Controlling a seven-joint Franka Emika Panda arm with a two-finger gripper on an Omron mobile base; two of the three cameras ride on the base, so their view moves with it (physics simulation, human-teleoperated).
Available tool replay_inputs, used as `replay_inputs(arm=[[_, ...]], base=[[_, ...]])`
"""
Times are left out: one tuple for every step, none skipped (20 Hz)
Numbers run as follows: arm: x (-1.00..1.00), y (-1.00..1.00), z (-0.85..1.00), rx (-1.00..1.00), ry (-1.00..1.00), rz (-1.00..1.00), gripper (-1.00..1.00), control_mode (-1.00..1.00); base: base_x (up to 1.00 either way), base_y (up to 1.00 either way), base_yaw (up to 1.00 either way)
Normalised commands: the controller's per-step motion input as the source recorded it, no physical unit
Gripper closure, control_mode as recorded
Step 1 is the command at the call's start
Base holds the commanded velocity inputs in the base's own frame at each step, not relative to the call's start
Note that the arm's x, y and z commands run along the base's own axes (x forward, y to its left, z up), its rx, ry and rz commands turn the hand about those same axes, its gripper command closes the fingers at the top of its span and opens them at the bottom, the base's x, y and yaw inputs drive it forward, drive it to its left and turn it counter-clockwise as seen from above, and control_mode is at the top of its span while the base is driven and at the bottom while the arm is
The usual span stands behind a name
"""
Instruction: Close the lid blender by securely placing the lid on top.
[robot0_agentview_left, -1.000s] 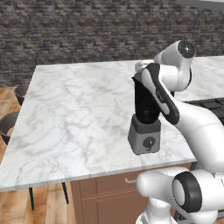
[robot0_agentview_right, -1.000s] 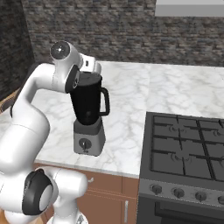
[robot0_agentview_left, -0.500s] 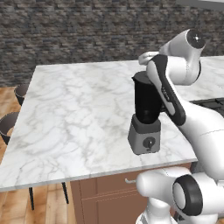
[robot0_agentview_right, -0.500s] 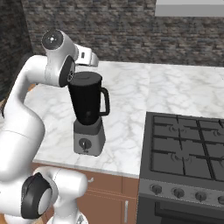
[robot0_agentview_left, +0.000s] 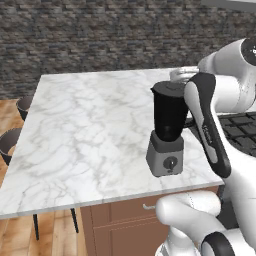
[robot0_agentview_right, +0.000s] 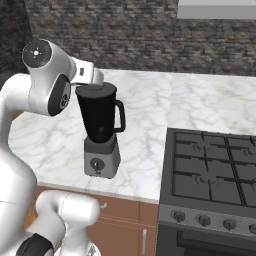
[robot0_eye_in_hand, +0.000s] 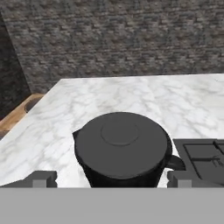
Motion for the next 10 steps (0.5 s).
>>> replay_inputs(arm=[[-0.76,0.11,0.00,0.00,-0.07,0.00,-1.00,-1.00],[-0.73,0.13,0.00,0.00,-0.07,0.00,-1.00,-1.00],[-0.71,0.14,0.00,0.00,-0.07,0.00,-1.00,-1.00],[-0.69,0.20,0.00,0.00,-0.03,0.00,-1.00,-1.00],[-0.68,0.24,0.00,0.00,-0.04,0.00,-1.00,-1.00],[-0.67,0.31,0.00,0.00,-0.03,0.00,-1.00,-1.00],[-0.63,0.41,0.00,0.00,-0.02,0.00,-1.00,-1.00],[-0.60,0.46,0.00,0.00,0.00,0.00,-1.00,-1.00],[-0.53,0.54,0.00,0.00,0.00,0.00,-1.00,-1.00],[-0.51,0.59,0.00,0.00,0.00,0.00,-1.00,-1.00]], base=[[0.00,0.00,0.00],[0.00,0.00,0.00],[0.00,0.00,0.00],[0.00,0.00,0.00],[0.00,0.00,0.00],[0.00,0.00,0.00],[0.00,0.00,0.00],[0.00,0.00,0.00],[0.00,0.00,0.00],[0.00,0.00,0.00]])
